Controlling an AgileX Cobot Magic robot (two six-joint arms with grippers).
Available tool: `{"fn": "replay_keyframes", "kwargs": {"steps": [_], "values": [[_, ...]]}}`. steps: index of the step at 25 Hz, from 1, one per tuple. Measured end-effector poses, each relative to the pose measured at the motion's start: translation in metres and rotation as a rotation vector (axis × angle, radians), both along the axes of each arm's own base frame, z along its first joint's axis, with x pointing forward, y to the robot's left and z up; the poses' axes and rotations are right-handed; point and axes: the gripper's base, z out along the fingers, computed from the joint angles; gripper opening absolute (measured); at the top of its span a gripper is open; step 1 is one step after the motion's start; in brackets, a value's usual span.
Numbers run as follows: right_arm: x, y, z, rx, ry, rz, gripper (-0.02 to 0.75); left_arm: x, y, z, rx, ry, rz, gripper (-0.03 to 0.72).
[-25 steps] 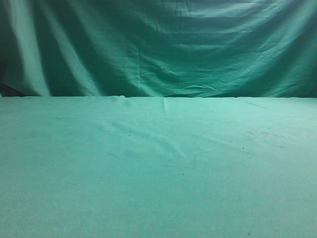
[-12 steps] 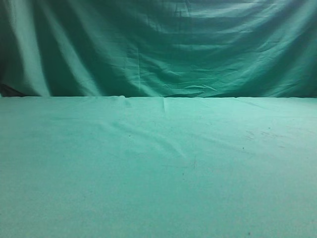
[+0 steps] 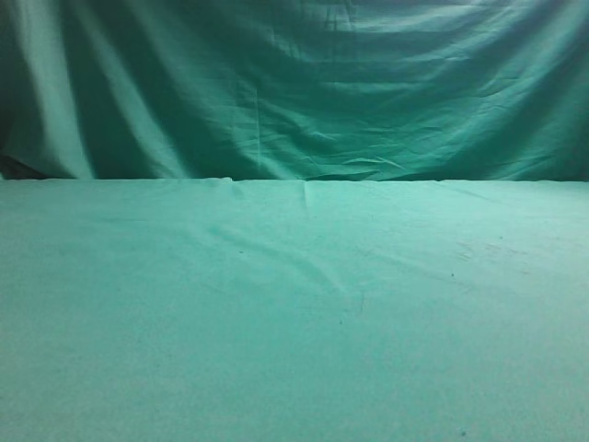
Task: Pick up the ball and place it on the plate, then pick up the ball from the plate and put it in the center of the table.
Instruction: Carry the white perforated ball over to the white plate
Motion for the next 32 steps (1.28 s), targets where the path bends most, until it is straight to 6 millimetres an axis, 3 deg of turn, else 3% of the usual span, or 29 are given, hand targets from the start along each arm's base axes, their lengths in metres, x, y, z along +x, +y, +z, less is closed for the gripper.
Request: {"fn": "replay_keyframes", "kwargs": {"steps": [4,6,12,19,25,32], "values": [[0.002,0.001,0.025,0.082,-0.270,0.000,0.067,0.001,-0.003,0.000,-0.014,-0.012,-0.037,0.307],[0.001,0.001,0.029,0.087,-0.278,0.001,0.067,0.001,-0.003,0.001,-0.010,-0.014,-0.044,0.307],[0.011,0.002,0.061,0.067,0.040,0.000,0.067,0.001,-0.003,0.001,-0.009,-0.014,-0.046,0.307],[0.041,0.009,0.066,0.173,0.363,0.018,0.067,0.001,-0.003,0.001,-0.009,-0.014,-0.046,0.307],[0.062,0.016,0.073,-0.111,0.582,0.226,0.067,0.001,-0.002,-0.002,-0.005,0.002,-0.051,0.307],[0.095,0.032,0.074,-0.189,0.722,0.364,0.067,0.005,-0.001,-0.018,-0.003,0.052,-0.056,0.307]]}}
